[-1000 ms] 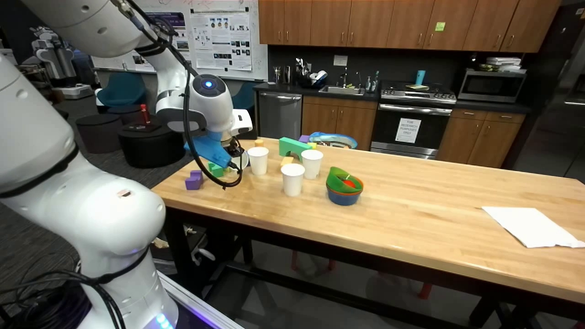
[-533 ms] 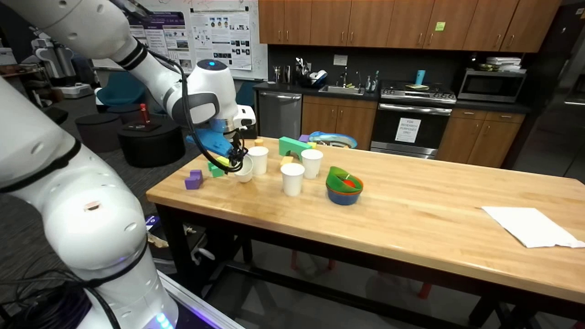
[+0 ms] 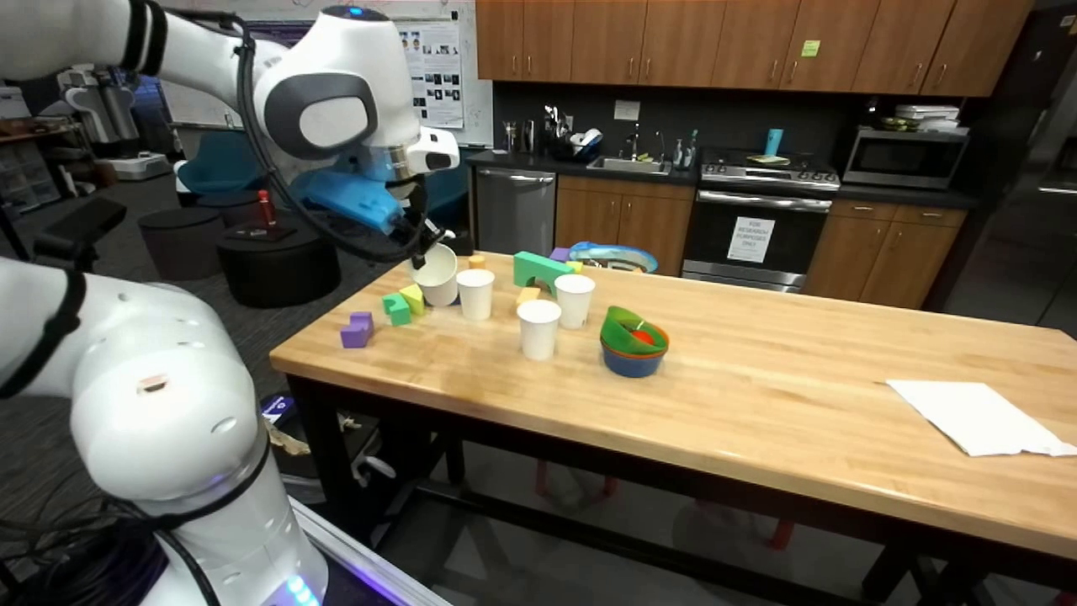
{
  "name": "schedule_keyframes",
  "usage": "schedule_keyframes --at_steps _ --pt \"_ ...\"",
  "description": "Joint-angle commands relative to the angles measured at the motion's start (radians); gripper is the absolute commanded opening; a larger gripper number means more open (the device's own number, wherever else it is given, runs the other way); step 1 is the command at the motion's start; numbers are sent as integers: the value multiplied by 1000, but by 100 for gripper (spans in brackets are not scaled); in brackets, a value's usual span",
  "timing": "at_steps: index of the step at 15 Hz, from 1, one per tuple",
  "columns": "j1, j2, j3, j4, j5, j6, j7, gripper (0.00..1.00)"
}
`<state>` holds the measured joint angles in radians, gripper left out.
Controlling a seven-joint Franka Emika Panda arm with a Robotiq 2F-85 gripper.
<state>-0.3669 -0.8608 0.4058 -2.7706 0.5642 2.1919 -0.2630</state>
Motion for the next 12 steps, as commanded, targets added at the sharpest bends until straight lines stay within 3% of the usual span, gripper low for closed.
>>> schedule_keyframes --at_steps 1,9,10,12 --pt "-40 -121 -43 -4 -31 -71 29 1" --pt "-101 -115 -40 5 39 126 40 1" --pt "27 -66 -146 -2 -103 202 149 1" --pt "40 -39 -184 18 -203 219 227 1"
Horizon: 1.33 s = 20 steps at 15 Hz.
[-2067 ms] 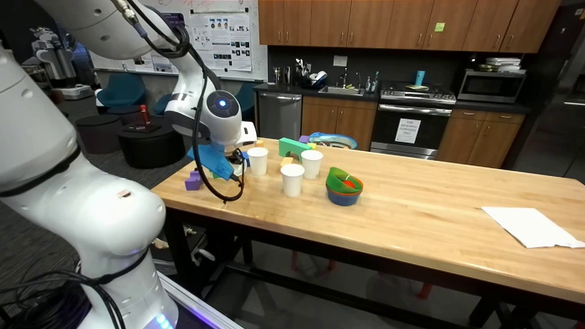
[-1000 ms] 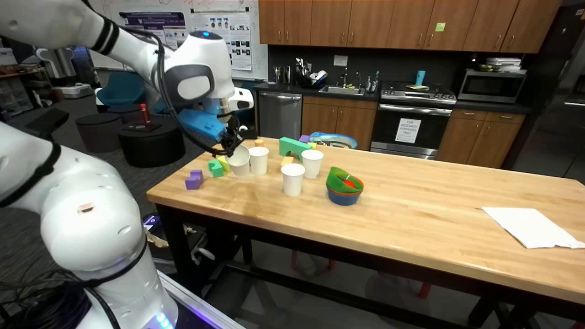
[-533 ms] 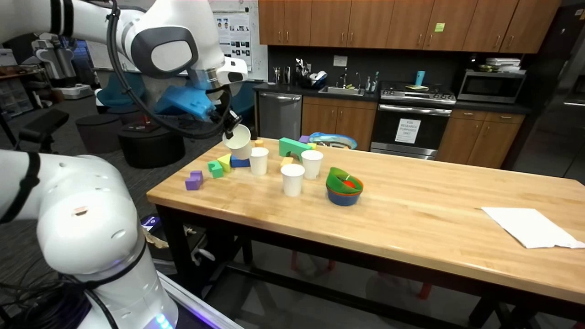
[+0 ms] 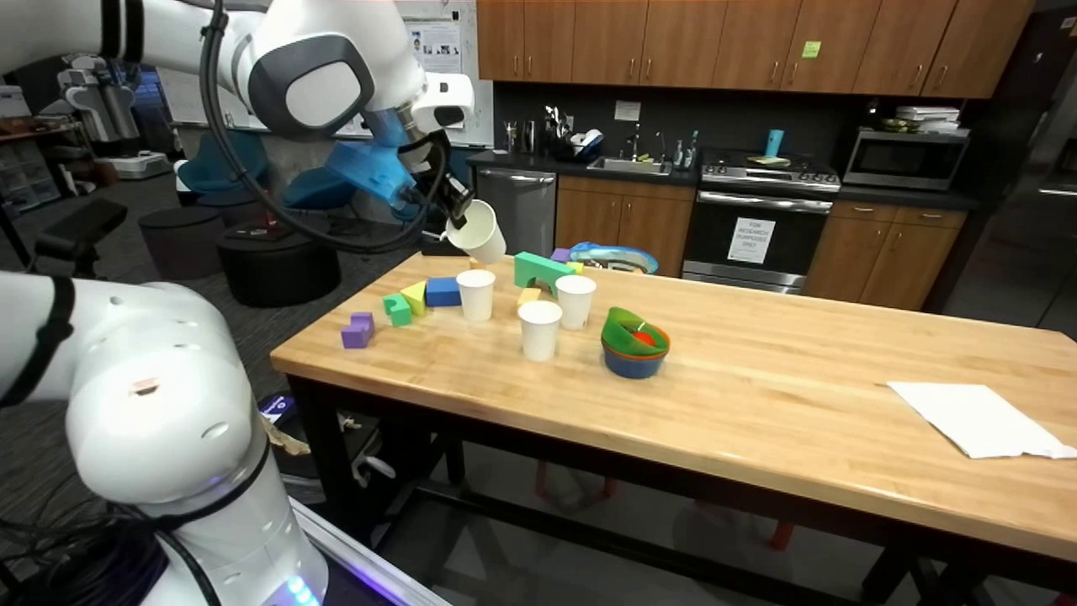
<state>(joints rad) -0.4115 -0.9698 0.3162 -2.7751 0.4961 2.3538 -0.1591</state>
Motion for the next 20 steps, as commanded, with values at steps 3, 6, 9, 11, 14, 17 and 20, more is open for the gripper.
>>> schedule_keyframes --at_steps 3,6,9,11,14,17,20 --pt "130 118 -165 54 -263 47 220 1" --pt "192 176 -222 79 -311 31 247 1" --pt "232 240 -252 104 -338 15 259 1" --pt "245 284 -261 129 -358 0 262 1" --pt "237 335 -268 181 -402 -37 283 1" --pt "244 366 -295 246 -425 -113 286 1" --pt "255 402 -321 298 -418 -174 272 1"
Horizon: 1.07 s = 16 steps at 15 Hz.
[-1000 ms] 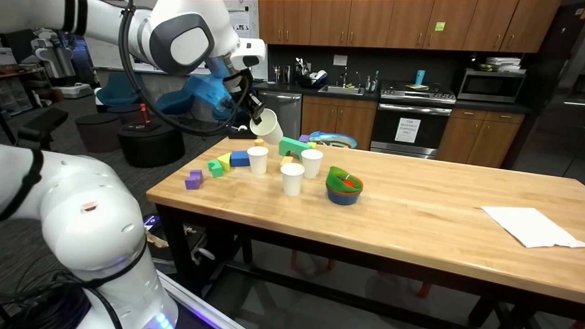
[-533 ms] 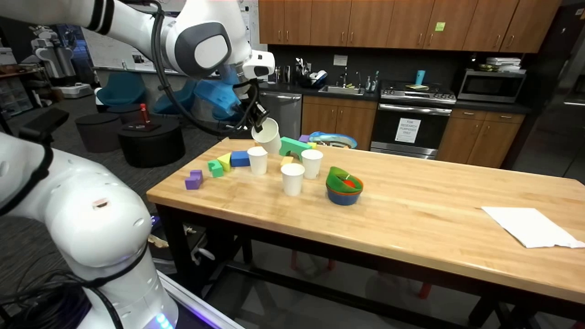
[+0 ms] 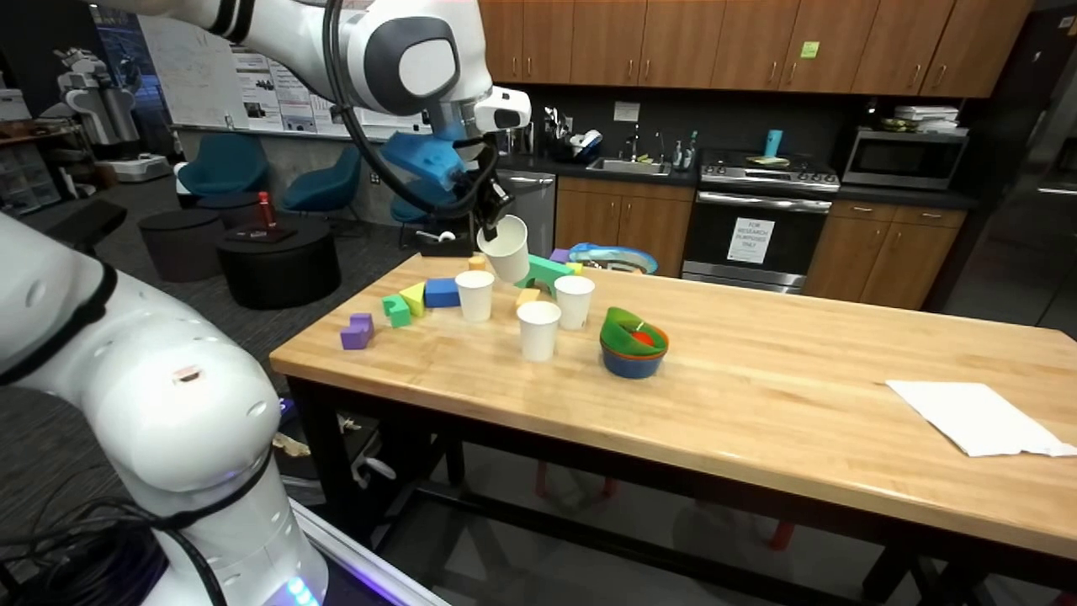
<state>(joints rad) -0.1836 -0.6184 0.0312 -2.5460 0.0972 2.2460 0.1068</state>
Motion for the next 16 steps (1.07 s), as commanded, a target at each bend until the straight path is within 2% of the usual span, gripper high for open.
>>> schedule_keyframes --at_steps 1,8,16 --pt "33 64 -44 81 -16 -81 -3 1" --pt "37 148 -109 127 -1 -128 -49 1" --pt "67 221 -211 128 120 -59 -209 1"
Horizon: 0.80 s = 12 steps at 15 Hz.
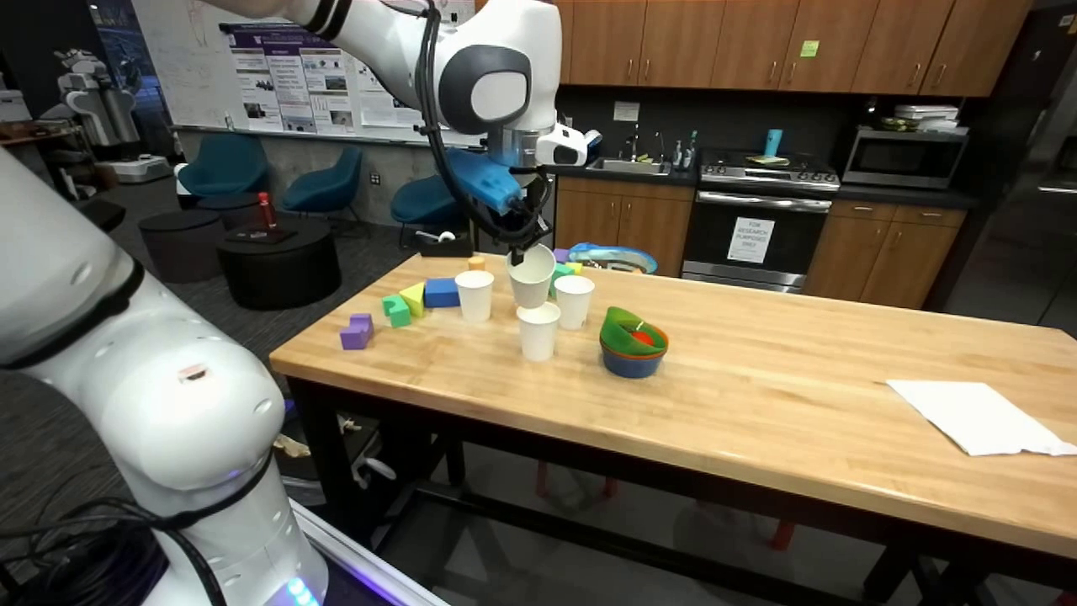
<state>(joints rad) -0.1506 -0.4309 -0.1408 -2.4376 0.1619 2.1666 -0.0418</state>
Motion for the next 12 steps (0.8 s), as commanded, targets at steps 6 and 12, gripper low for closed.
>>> schedule_keyframes --at_steps 6,12 --pt "42 63 -65 24 122 44 -131 1" --pt "35 66 -71 20 111 53 -135 1"
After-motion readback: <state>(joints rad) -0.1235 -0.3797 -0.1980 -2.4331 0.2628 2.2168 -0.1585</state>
